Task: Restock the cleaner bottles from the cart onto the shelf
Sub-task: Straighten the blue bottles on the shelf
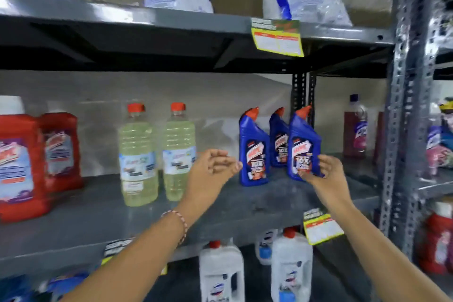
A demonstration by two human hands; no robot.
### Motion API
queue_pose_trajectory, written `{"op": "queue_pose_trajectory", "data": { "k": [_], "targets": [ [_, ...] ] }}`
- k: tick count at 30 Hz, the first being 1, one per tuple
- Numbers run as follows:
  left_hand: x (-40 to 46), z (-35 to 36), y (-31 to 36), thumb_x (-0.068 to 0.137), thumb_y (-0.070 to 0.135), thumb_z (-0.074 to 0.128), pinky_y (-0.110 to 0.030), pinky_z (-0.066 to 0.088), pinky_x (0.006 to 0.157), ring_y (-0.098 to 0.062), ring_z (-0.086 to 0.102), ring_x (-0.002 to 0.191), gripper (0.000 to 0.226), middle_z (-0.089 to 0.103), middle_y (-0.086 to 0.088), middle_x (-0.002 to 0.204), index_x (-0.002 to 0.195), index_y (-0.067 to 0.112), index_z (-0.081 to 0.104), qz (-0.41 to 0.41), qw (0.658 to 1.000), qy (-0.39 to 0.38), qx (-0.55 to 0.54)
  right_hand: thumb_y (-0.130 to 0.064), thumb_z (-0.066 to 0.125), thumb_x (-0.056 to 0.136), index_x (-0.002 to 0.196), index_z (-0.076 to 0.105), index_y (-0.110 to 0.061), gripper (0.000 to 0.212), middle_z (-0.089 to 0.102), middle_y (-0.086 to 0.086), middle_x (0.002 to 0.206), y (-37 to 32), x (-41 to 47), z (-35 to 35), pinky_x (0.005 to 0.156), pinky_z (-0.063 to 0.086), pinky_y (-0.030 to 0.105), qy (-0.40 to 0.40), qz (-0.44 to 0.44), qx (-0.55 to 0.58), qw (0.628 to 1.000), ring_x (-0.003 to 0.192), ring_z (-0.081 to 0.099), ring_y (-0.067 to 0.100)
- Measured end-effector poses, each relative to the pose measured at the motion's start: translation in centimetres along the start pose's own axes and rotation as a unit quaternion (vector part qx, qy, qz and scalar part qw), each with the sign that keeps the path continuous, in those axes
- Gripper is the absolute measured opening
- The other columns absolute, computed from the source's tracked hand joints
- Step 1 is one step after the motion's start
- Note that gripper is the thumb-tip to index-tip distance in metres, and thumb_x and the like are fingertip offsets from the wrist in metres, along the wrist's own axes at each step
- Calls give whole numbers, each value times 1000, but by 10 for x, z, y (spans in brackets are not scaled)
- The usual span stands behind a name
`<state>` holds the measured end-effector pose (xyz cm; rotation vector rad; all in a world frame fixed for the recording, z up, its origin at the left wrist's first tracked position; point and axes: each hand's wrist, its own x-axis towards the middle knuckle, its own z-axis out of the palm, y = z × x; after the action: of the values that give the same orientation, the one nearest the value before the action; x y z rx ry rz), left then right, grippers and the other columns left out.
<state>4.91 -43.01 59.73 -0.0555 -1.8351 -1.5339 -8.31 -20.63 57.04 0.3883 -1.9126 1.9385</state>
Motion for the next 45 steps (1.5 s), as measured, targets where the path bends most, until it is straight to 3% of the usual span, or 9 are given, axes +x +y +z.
{"op": "queue_pose_trajectory", "data": {
  "k": [3,6,11,15,22,28,38,43,45],
  "targets": [
    [35,50,-28,70,11,84,-19,49,70,-17,62,93,57,62,-4,110,111,13,46,-102,995,10,13,-2,91,60,145,32,-2,103,45,16,142,23,54,-30,101,43,41,-65,92,15,994,129,48,28],
    [65,80,-58,64,4,87,-31,56,80,-24,66,97,66,67,-12,111,119,4,51,-144,989,17,-15,-28,101,24,138,43,-8,130,64,11,127,44,98,-39,95,51,43,-196,122,49,972,116,62,27],
    [84,98,-87,67,-1,83,-30,57,80,-21,69,84,40,74,-6,92,103,8,67,-155,987,28,12,1,83,66,110,67,-6,47,75,12,110,62,137,-33,77,55,29,-322,115,66,937,90,71,18],
    [86,99,-95,62,2,86,-40,54,97,-27,69,103,57,75,-10,107,116,6,65,-174,984,16,45,9,70,81,113,67,-3,34,73,12,108,72,158,-34,88,51,28,-392,121,69,909,95,67,17],
    [81,104,-84,65,11,86,-37,51,99,-21,68,107,54,75,-5,110,114,13,65,-169,983,-51,48,10,68,82,101,68,-12,29,73,5,101,76,165,-29,106,42,37,-414,114,91,898,97,65,17],
    [77,119,-81,65,13,87,-38,52,100,-21,69,108,60,75,-5,112,120,10,63,-169,983,-52,53,4,70,83,130,57,-1,50,69,14,122,78,167,-29,104,41,34,-427,118,77,893,112,62,21],
    [75,122,-83,66,18,87,-36,53,97,-17,68,107,60,74,-3,113,121,14,62,-162,984,-32,64,0,73,81,133,56,-2,56,67,15,128,75,167,-32,110,40,39,-437,128,64,888,124,58,26],
    [73,119,-85,66,17,87,-33,54,94,-18,69,105,52,74,-4,111,113,16,65,-163,983,-45,75,-42,97,40,128,63,-9,99,73,9,120,71,158,-34,97,49,35,-392,122,133,902,116,64,24],
    [71,115,-81,62,20,90,-35,54,96,-18,69,106,58,73,-5,113,113,14,64,-171,981,-44,78,-54,87,53,122,66,-11,83,76,7,113,60,148,-33,90,51,35,-355,118,162,913,110,65,23]
  ]
}}
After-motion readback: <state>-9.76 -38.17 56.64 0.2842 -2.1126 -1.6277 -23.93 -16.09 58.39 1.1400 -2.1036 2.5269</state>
